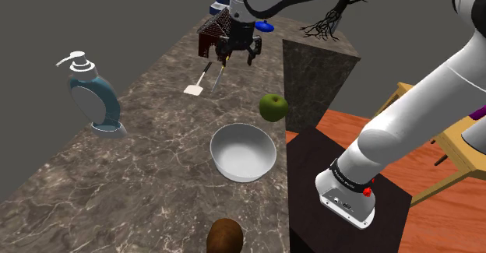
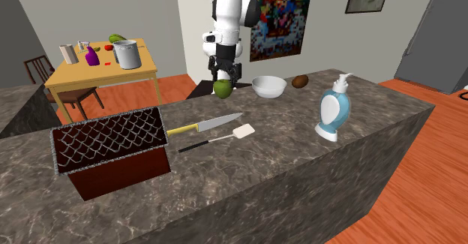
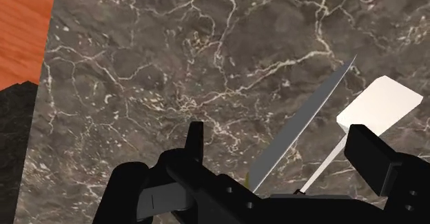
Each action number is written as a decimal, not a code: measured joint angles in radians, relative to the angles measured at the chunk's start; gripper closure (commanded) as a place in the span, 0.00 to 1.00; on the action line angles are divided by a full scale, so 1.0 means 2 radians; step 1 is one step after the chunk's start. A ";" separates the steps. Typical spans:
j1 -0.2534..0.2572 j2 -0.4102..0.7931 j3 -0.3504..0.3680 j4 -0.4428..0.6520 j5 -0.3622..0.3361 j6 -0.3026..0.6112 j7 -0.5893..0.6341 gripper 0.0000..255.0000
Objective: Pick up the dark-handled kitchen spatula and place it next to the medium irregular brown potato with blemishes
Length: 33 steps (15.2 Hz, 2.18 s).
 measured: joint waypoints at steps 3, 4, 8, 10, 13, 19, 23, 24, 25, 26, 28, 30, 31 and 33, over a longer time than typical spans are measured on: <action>-0.004 0.068 0.009 0.046 -0.024 0.016 0.064 0.00; -0.003 0.089 0.010 0.063 -0.032 0.017 0.085 0.00; 0.004 0.171 0.005 0.128 -0.063 0.028 0.160 0.00; 0.010 0.209 -0.001 0.163 -0.075 0.029 0.193 0.00; 0.025 0.270 -0.012 0.228 -0.090 0.023 0.241 0.00; 0.033 0.323 -0.026 0.271 -0.101 0.033 0.270 0.00; 0.034 0.335 -0.029 0.262 -0.106 0.053 0.273 0.00; 0.034 0.335 -0.029 0.260 -0.106 0.055 0.273 0.00; 0.033 0.335 -0.029 0.259 -0.107 0.056 0.274 0.00; 0.033 0.335 -0.030 0.259 -0.107 0.057 0.274 0.00; 0.033 0.335 -0.030 0.259 -0.107 0.057 0.274 0.00; 0.033 0.335 -0.030 0.258 -0.107 0.057 0.274 1.00; 0.033 0.335 -0.030 0.258 -0.107 0.057 0.274 1.00; 0.033 0.335 -0.030 0.258 -0.107 0.057 0.274 1.00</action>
